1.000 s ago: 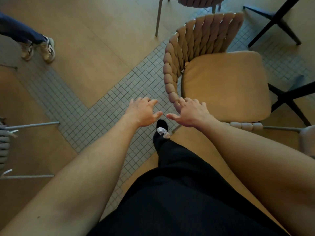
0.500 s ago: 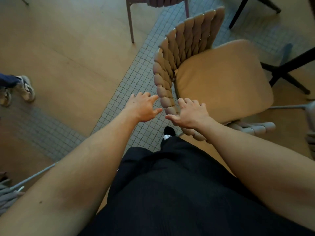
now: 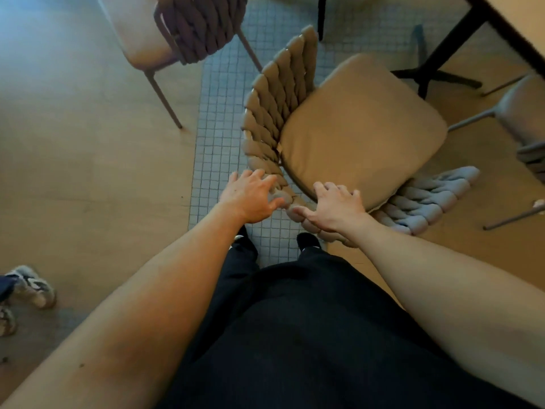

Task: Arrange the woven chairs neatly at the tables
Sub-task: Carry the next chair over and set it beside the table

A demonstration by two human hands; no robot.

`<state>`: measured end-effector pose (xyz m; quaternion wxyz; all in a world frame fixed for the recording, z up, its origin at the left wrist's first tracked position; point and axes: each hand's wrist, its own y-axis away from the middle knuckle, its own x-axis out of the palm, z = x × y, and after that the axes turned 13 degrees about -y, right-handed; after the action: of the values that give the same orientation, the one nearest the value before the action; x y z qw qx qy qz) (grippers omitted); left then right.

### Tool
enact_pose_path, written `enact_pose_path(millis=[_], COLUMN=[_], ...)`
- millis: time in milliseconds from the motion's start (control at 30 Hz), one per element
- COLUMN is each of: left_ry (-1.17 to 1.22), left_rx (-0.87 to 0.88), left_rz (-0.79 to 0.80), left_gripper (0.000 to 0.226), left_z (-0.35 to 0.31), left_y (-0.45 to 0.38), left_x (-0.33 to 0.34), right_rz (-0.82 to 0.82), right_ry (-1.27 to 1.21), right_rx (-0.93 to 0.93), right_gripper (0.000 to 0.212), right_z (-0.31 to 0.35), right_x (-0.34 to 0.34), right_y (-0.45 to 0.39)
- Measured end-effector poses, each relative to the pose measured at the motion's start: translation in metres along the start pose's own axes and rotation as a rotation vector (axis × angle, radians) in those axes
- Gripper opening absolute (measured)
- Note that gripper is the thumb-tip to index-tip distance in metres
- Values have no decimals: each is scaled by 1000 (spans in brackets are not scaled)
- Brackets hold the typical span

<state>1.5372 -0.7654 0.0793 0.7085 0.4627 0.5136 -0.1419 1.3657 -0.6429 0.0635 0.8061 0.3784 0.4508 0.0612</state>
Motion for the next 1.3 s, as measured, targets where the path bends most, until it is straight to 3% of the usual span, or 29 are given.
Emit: enact_pose_path(millis=[500,700,833,933,1300], left_ry=[-311,-356,-399,-451,-408], left_rx=[504,552,567,579,553], left_rz=[-35,-1,51,-1,-123], left_gripper=[69,69,90,105,79], left_z=[55,37,30,31,31], left_y=[-61,-85,-99,-100,-111], left_x=[2,19,39,57,73], right_rz=[-287,-296,-314,-325,-410], right_ry=[-291,-395,-394,-376,-319], right_rx=[352,460,453,448,410], right_gripper=[84,88,86,86,76], right_z=[36,33,30,35,31], right_x=[41,71,92,107,122], right_y=[8,-1,-12,-20,-33])
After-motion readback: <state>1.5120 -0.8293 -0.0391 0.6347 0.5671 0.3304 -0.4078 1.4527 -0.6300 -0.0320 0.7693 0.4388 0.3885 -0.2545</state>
